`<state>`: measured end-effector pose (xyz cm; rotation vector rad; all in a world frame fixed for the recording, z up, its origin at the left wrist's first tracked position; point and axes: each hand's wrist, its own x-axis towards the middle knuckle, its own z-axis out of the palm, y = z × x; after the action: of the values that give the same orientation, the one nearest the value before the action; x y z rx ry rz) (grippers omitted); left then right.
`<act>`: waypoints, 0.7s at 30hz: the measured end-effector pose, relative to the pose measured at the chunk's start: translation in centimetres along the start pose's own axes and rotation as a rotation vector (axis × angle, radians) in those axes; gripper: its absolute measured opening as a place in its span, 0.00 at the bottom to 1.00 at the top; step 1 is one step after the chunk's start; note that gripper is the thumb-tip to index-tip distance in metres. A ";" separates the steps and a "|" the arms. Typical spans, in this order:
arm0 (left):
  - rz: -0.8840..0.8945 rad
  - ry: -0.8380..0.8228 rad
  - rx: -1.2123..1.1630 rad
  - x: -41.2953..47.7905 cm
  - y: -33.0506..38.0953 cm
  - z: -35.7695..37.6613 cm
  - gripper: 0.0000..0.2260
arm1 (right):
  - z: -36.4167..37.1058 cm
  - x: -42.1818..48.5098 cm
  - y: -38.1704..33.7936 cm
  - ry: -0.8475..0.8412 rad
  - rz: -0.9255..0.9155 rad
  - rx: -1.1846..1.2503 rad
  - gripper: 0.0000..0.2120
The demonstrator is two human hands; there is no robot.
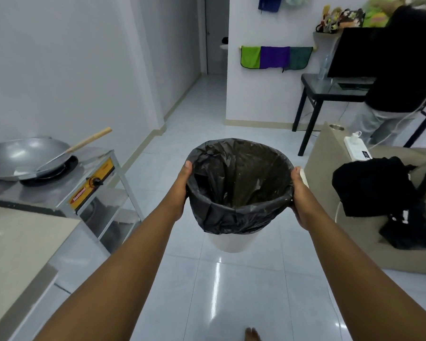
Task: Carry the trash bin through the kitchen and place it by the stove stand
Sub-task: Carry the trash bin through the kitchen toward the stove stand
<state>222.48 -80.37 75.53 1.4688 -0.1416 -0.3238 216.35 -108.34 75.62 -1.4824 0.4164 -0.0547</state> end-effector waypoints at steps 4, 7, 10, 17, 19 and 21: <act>-0.008 0.036 -0.009 6.6 0.9 1.5 0.36 | -0.9 7.4 -2.0 -0.031 0.041 -0.027 0.32; 0.004 0.081 -0.024 11.5 1.3 1.8 0.35 | -1.0 13.5 -3.7 -0.085 0.036 -0.073 0.35; 0.006 0.101 -0.040 16.0 1.7 2.0 0.37 | -0.5 19.0 -5.1 -0.131 0.038 -0.109 0.37; 0.007 0.106 -0.040 29.2 2.4 -1.6 0.39 | 2.9 32.4 -7.5 -0.175 0.007 -0.121 0.36; 0.002 0.106 -0.046 33.3 3.0 -2.7 0.39 | 4.4 36.2 -8.3 -0.174 0.009 -0.129 0.39; 0.000 0.102 -0.055 37.6 3.8 -4.2 0.39 | 5.9 40.3 -9.2 -0.168 0.012 -0.131 0.43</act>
<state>259.90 -87.41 75.05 1.4274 -0.0510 -0.2502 257.53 -115.23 75.14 -1.5999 0.2974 0.1077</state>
